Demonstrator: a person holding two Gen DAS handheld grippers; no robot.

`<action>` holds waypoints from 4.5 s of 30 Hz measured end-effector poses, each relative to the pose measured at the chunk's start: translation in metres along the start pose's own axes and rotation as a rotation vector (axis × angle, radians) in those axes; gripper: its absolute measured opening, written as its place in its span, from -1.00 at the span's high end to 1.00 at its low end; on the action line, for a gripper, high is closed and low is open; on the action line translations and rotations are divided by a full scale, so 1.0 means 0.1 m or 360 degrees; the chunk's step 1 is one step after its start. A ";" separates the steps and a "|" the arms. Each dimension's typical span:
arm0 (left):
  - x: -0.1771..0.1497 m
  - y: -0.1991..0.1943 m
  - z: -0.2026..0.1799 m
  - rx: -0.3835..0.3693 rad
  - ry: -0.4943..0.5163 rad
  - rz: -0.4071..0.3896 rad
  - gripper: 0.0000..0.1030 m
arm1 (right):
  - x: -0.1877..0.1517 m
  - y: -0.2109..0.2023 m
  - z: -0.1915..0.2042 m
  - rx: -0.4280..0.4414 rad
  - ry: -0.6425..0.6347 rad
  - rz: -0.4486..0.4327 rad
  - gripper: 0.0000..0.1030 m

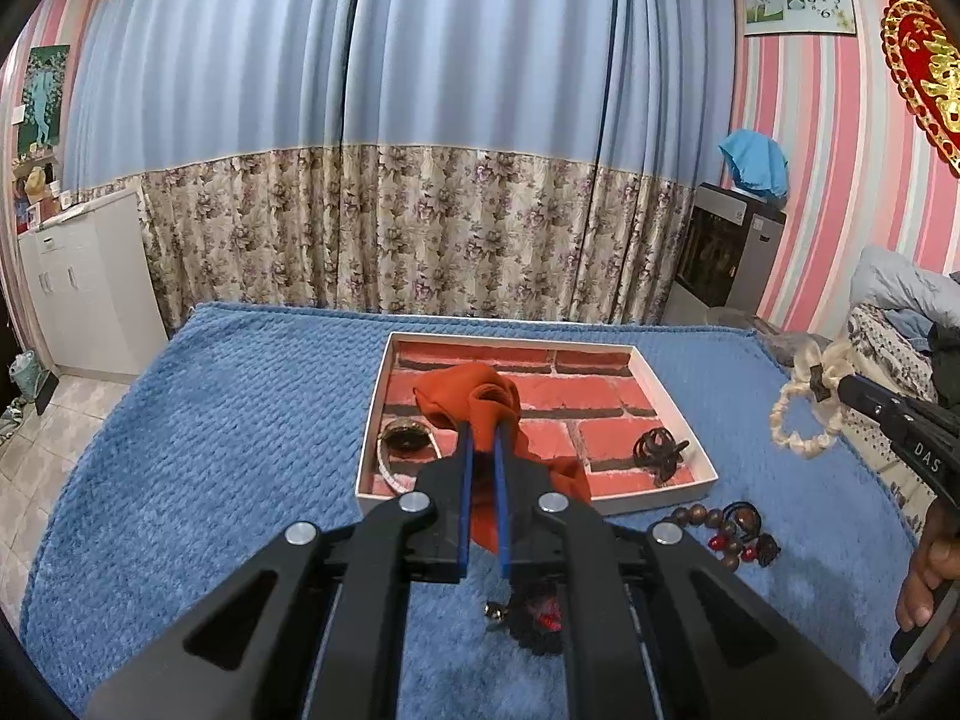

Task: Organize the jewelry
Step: 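Carry both scrunchies over the tray with the left and right tools, then open both tools to drop the scrunchies in the tray, then withdraw, then grasp the black cord bracelets with the left tool while the right tool approaches the pendant necklace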

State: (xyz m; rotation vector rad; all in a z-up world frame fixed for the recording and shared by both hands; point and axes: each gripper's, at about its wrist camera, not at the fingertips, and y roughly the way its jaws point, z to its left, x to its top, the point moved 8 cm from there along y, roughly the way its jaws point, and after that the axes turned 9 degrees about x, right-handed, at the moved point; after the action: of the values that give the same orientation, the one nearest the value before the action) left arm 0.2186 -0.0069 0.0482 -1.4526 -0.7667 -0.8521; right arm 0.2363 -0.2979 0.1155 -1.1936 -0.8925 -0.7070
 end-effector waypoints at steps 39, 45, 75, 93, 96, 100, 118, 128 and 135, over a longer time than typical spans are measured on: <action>0.18 2.18 -0.10 0.0116 0.0026 0.0327 0.87 | 0.22 2.19 -0.21 0.0070 0.0118 0.0390 0.86; 0.00 2.40 -0.06 0.0141 0.0045 0.0412 0.87 | 0.03 2.43 -0.29 0.0027 0.0127 0.0497 0.86; -0.04 1.89 0.17 0.0196 0.0060 0.0351 -0.40 | 0.01 1.62 -0.60 -0.0077 0.0080 0.0391 -0.17; -1.15 0.42 0.67 0.0266 0.0006 0.0274 -0.40 | -1.36 0.04 -0.98 -0.0110 0.0186 0.0340 -0.18; -1.33 0.30 0.60 0.0232 -0.0005 0.0300 -0.40 | -1.47 0.02 -0.94 -0.0097 0.0204 0.0359 -0.18; -1.47 0.24 0.45 0.0205 -0.0018 0.0330 -0.40 | -1.55 0.03 -0.85 -0.0086 0.0198 0.0373 -0.18; -1.35 0.33 -0.54 -0.0001 0.0084 0.0316 -0.38 | -1.44 0.17 -0.72 -0.0054 0.0144 0.0361 -0.18; -1.42 0.60 -0.88 0.0029 0.0196 0.0363 0.18 | -1.49 0.26 -0.81 -0.0047 0.0172 0.0380 -0.18; -1.37 0.65 -0.80 -0.0018 0.0092 0.0389 0.81 | -1.49 0.30 -0.81 -0.0036 0.0178 0.0383 -0.18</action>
State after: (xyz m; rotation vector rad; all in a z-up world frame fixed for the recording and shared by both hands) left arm 0.1991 -0.0870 -0.1019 -1.4896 -0.5287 -0.7085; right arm 0.2061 -0.3683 -0.0385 -1.2444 -0.6367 -0.5835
